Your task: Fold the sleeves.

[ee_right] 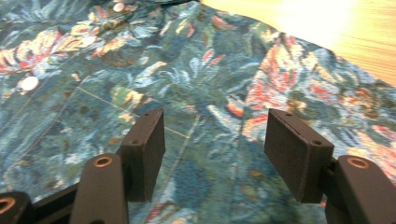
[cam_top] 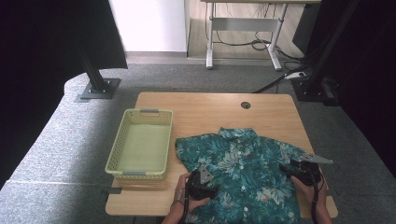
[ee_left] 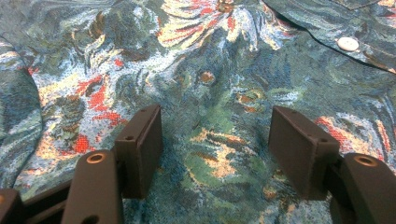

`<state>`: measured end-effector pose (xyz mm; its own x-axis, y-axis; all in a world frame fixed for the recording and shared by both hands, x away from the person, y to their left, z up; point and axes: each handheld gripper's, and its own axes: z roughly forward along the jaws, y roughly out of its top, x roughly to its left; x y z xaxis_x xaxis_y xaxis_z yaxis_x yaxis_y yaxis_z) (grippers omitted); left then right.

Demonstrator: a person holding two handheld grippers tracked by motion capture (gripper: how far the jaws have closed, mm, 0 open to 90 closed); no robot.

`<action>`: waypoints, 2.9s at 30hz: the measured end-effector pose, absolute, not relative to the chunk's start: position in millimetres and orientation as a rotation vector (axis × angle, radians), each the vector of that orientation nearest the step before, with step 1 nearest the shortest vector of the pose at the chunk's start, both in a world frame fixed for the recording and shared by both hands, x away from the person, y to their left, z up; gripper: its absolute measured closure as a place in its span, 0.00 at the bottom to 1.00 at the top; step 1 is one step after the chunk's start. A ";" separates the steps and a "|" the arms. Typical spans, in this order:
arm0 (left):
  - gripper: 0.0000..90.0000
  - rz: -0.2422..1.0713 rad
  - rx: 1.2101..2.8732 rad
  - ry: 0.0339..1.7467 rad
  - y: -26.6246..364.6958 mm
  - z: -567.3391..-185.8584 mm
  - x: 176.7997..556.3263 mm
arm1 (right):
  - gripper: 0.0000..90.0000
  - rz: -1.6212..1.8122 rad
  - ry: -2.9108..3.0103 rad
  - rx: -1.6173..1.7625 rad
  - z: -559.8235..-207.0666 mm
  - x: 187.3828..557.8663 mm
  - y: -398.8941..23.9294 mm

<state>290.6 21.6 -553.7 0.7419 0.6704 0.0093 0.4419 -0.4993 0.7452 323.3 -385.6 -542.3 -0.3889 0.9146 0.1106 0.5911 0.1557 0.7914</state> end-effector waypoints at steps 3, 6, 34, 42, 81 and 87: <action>0.39 0.385 2.178 0.833 21.6 -553.6 290.6 | 0.41 1.108 2.031 1.450 -542.5 325.3 -391.0; 0.40 0.387 2.177 0.835 21.6 -553.6 290.6 | 0.41 1.106 2.022 1.466 -543.8 327.1 -397.2; 0.40 0.387 2.176 0.834 21.5 -553.7 290.6 | 0.40 1.005 1.921 1.672 -550.0 342.6 -447.2; 0.40 0.388 2.176 0.834 21.5 -553.7 290.5 | 0.41 0.984 1.903 1.695 -552.0 348.9 -443.5; 0.39 0.393 2.175 0.842 21.3 -553.8 290.4 | 0.97 0.947 1.901 1.505 -507.3 346.2 -410.5; 0.39 0.394 2.177 0.841 21.4 -553.7 290.4 | 0.97 0.935 1.934 1.459 -496.1 346.4 -397.6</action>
